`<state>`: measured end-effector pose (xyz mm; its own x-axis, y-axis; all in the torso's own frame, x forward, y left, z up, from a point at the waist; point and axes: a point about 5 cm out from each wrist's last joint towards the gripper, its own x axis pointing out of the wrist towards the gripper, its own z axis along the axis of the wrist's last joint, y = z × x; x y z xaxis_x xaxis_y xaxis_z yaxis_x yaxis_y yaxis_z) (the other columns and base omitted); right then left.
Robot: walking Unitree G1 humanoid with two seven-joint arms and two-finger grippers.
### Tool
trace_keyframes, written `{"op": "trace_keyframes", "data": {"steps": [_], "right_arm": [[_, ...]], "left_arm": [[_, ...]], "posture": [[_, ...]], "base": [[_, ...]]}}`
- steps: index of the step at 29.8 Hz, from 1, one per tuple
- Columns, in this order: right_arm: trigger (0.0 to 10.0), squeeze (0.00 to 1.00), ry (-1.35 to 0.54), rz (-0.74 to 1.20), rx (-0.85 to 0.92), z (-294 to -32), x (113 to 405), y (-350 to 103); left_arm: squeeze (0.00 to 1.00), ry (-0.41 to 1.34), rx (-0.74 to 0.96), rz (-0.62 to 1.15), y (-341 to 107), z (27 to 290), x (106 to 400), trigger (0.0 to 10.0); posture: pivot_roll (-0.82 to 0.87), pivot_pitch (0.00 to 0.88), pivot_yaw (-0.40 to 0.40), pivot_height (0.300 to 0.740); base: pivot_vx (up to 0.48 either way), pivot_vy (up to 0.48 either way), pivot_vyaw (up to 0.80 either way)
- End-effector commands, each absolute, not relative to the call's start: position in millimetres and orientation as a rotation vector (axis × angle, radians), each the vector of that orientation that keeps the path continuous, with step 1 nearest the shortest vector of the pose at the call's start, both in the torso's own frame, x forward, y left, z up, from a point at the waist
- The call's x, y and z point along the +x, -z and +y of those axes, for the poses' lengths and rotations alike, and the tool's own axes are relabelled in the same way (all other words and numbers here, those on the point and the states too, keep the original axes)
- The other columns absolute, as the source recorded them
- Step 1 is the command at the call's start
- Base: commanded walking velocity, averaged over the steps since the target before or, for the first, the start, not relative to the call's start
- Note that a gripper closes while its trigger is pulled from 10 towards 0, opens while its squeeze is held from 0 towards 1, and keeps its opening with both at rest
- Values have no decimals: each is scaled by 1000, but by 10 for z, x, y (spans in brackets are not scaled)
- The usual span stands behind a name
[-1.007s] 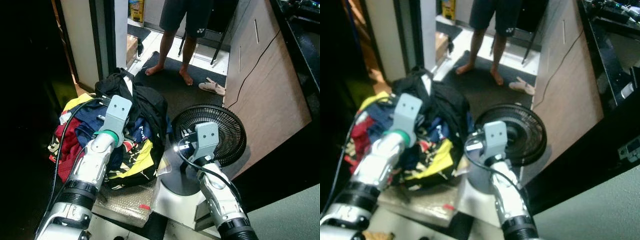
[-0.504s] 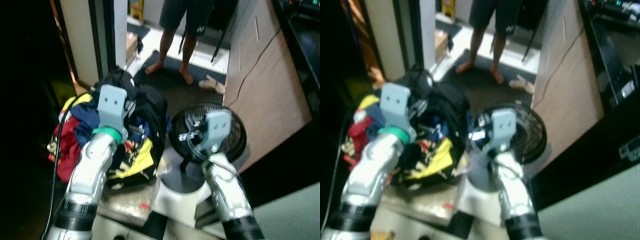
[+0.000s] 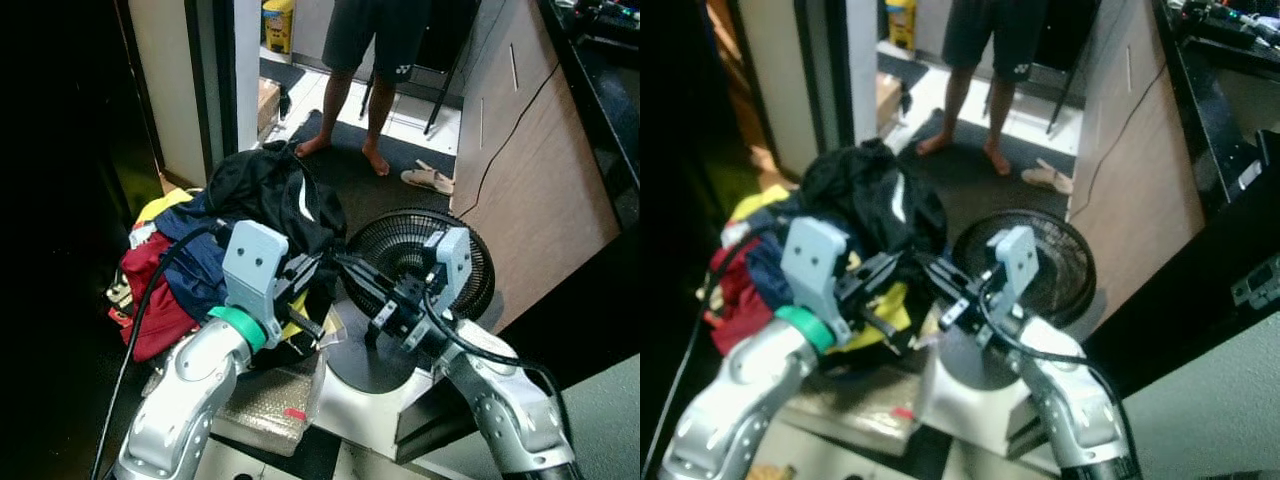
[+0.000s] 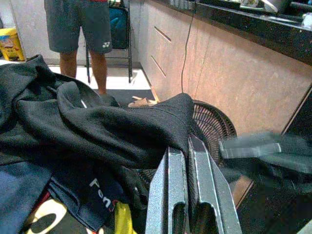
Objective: Clothes washing
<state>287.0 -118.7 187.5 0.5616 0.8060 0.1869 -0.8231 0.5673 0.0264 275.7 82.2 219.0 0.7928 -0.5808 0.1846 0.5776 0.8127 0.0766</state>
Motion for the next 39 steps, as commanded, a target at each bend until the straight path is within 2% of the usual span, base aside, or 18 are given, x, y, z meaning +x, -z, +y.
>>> {"op": "trace_keyframes", "data": {"steps": [1,2,6,7,15,20,21,23,24,25,28,29,30,32,33,36,39], "right_arm": [[10000,0,-973,-87,114,-1293,2816,-1753],[10000,0,-944,-27,68,-1422,2776,-1643],[10000,0,-904,4,41,-1517,2753,-1615],[10000,1000,-888,20,36,-1570,2738,-1601],[10000,1000,-825,54,-41,-1721,2772,-1527],[10000,1000,-791,57,-185,-1680,2948,-1502],[10000,1000,-748,45,-263,-1658,3075,-1499],[10000,1000,-748,45,-263,-1658,3075,-1499],[10000,1000,-693,28,-298,-1628,3219,-1523],[10000,1000,-693,28,-298,-1628,3219,-1523],[10000,1000,-701,-32,-309,-1319,3536,-1658],[10000,1000,-701,-32,-309,-1319,3536,-1658],[10000,1000,-734,-39,-288,-1194,3588,-1685],[10000,1000,-759,-42,-276,-1101,3618,-1701],[10000,0,-786,-44,-263,-1006,3643,-1715],[10000,0,-812,-46,-252,-920,3662,-1729],[10000,0,-955,-49,-187,-670,3648,-1784]], "left_arm": [[0,626,21,-203,-2215,809,2736,10000],[0,613,27,-201,-2218,810,2761,10000],[0,604,28,-193,-2213,814,2762,10000],[0,604,28,-189,-2205,808,2767,10000],[0,597,30,-171,-2182,791,2805,10000],[0,584,32,-169,-2202,796,2830,10000],[0,574,33,-171,-2211,800,2844,10000],[0,574,33,-171,-2211,800,2844,10000],[0,566,34,-173,-2221,805,2856,10000],[0,566,34,-173,-2221,805,2856,10000],[0,545,34,-180,-2246,815,2880,10000],[0,545,34,-180,-2246,815,2880,10000],[0,537,36,-181,-2250,821,2885,10000],[0,529,37,-183,-2254,826,2888,10000],[0,520,38,-185,-2260,833,2894,10000],[0,512,38,-187,-2268,838,2900,10000],[0,500,38,-190,-2279,840,2909,10000]], "posture": [[66,100,-55,740],[57,103,-58,740],[55,103,-57,740],[45,110,-55,740],[36,117,-45,740],[49,120,-44,740],[60,122,-48,740],[60,122,-48,740],[67,124,-49,740],[67,124,-49,740],[88,131,-58,740],[88,131,-58,740],[93,132,-61,740],[97,133,-64,740],[108,137,-71,740],[108,137,-71,740],[121,142,-85,740]], "base": [[0,0,0],[0,0,0],[0,0,0],[0,0,0],[0,0,0],[0,0,0],[0,0,0],[0,0,0],[0,0,0],[0,0,0],[0,0,0],[0,0,0],[0,0,0],[0,0,0],[0,0,0],[0,0,0],[0,0,0]]}}
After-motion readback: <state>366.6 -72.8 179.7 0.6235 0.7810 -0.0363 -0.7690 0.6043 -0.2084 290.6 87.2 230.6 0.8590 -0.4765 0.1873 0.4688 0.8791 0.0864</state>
